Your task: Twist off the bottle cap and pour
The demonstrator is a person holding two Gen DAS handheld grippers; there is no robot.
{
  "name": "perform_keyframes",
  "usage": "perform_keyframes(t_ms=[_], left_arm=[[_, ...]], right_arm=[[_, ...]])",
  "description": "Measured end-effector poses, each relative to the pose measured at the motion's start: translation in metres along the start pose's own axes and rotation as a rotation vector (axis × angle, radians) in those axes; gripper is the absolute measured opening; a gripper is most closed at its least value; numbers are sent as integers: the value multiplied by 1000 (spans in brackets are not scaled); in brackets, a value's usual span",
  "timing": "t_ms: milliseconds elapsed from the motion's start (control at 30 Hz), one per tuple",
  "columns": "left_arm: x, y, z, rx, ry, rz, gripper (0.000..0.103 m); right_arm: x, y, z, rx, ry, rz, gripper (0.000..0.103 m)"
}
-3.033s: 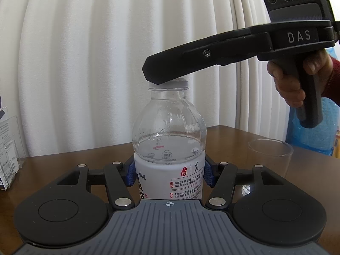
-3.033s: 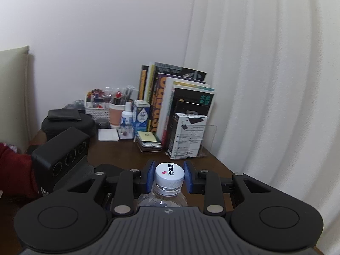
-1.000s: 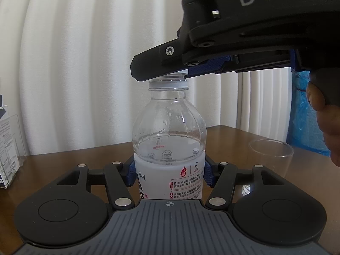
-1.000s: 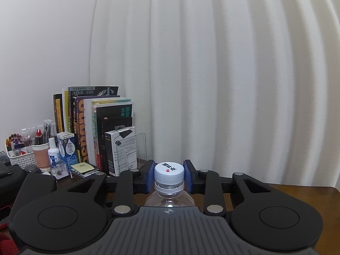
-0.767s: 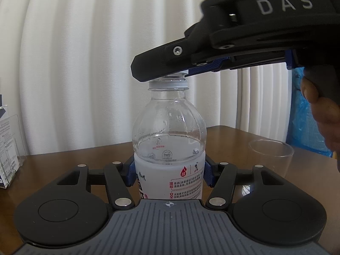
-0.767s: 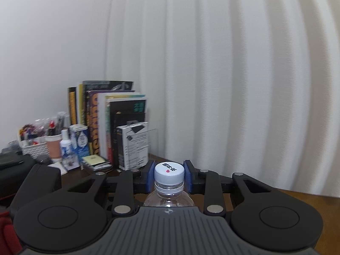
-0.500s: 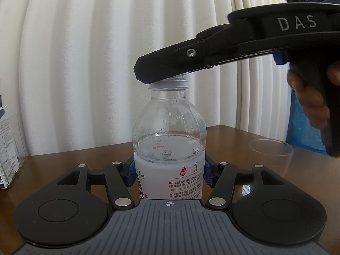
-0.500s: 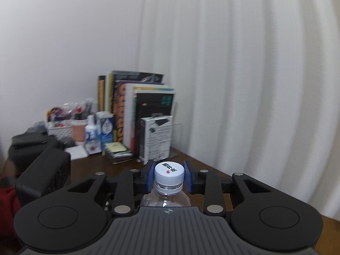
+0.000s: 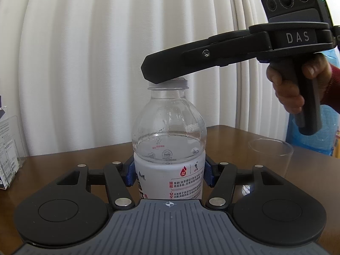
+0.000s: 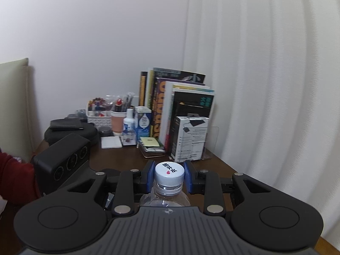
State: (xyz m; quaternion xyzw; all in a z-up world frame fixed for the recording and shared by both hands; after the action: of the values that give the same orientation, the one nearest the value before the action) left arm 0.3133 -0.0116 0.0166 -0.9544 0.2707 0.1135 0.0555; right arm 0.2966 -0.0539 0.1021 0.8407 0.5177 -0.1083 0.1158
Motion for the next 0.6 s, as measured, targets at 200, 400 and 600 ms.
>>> perform_keyframes(t_ms=[200, 400, 600], left_arm=[[2, -3, 1, -1, 0, -2, 58], [1, -7, 2, -2, 1, -5, 58], [1, -8, 3, -3, 1, -7, 58]], right_arm=[[-4, -2, 0, -30, -3, -42, 32], [-5, 3, 0, -24, -5, -23, 32], [-1, 0, 0, -24, 3, 17, 32]])
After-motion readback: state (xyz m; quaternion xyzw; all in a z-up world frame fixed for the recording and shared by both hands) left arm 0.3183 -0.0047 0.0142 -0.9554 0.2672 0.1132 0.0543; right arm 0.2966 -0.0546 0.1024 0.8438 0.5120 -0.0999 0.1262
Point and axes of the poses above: each gripper's, at about its wrist camera, not at the fingertips, and x roughly the way its jaws point, y to its right, z to its underside, the point moved 10 cm from there along x, roughly the way its jaws point, and after that the axes turned 1 degree about z, right-handed, at the moved point
